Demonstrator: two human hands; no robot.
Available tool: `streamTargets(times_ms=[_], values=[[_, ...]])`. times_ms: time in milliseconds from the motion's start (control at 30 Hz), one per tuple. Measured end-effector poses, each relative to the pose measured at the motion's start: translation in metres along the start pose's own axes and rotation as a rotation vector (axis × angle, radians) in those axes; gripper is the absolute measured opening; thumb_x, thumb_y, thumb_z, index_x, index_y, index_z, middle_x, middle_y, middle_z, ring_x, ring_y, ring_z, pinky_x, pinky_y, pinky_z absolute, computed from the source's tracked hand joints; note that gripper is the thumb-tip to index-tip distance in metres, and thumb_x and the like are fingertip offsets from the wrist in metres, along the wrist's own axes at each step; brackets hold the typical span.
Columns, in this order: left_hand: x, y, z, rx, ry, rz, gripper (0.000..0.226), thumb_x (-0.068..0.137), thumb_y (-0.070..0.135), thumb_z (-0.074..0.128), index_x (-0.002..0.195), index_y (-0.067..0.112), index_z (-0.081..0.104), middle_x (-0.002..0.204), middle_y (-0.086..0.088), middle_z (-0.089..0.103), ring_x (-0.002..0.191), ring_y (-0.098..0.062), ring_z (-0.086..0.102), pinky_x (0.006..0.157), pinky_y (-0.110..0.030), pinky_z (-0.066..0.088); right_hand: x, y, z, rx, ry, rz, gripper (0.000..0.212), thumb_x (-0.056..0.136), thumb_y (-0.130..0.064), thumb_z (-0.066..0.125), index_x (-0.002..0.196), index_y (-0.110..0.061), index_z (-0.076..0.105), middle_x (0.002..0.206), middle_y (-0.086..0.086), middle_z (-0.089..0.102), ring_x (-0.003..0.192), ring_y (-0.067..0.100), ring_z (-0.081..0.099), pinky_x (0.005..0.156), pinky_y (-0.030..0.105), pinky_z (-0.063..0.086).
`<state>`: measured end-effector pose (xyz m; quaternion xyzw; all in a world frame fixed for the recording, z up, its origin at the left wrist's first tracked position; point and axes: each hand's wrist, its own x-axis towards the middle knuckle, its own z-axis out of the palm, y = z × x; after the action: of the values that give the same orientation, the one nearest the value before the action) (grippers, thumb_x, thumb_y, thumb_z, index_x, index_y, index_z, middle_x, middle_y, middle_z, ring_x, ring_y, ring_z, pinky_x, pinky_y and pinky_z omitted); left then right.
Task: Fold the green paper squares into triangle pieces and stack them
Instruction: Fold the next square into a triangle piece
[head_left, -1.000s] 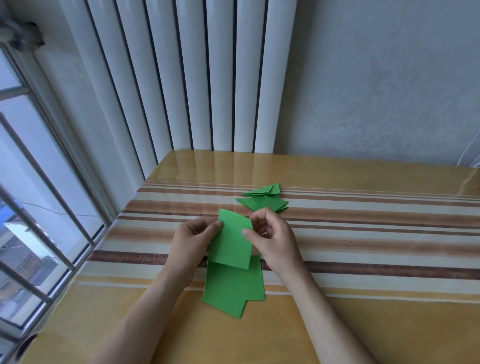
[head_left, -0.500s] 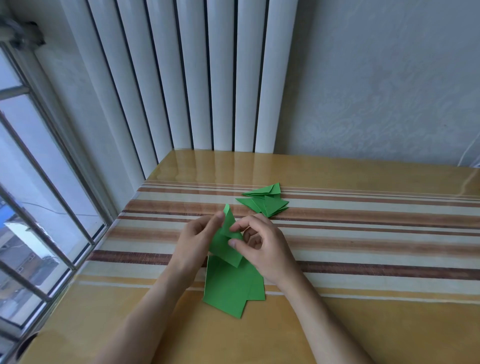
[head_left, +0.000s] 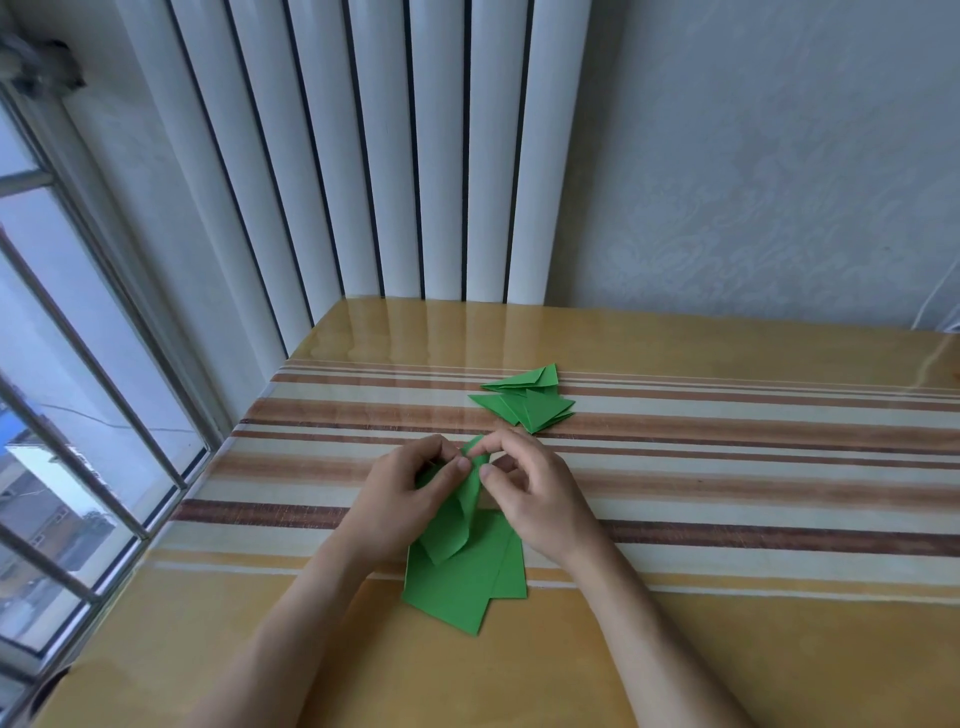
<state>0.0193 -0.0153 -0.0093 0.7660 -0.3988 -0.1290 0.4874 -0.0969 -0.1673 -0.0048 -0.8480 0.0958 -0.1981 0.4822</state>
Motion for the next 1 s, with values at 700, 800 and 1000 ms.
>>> streamTargets(times_ms=[700,800,1000], values=[[0.003,-0.007,-0.004,-0.236,0.014,-0.041,0.005,0.096,0.021,0.074,0.100,0.020,0.071,0.089,-0.003,0.077,0.089,-0.025,0.073,0.081,-0.045,0.059,0.002,0.013,-0.002,0.212,-0.026,0.123,0.013,0.098,-0.023,0.069,0.088,-0.015,0.071,0.084,0.004,0.074,0.079,0.018,0.075,0.079,0.043,0.065],[0.001,-0.005,-0.006,-0.284,0.005,-0.067,0.008,0.093,0.021,0.075,0.100,0.017,0.075,0.091,-0.008,0.078,0.091,-0.032,0.074,0.085,-0.048,0.060,0.001,0.009,-0.002,0.087,-0.049,0.089,0.018,0.100,-0.020,0.068,0.082,-0.014,0.068,0.070,-0.011,0.065,0.063,0.000,0.061,0.064,0.016,0.046],[0.001,0.001,-0.005,-0.303,-0.032,-0.068,0.021,0.084,0.023,0.080,0.102,0.013,0.078,0.095,-0.007,0.080,0.096,-0.026,0.076,0.094,-0.048,0.061,0.001,0.010,-0.001,0.015,-0.011,0.038,0.018,0.099,-0.022,0.069,0.081,-0.017,0.069,0.068,-0.014,0.061,0.061,0.002,0.054,0.058,0.018,0.038]])
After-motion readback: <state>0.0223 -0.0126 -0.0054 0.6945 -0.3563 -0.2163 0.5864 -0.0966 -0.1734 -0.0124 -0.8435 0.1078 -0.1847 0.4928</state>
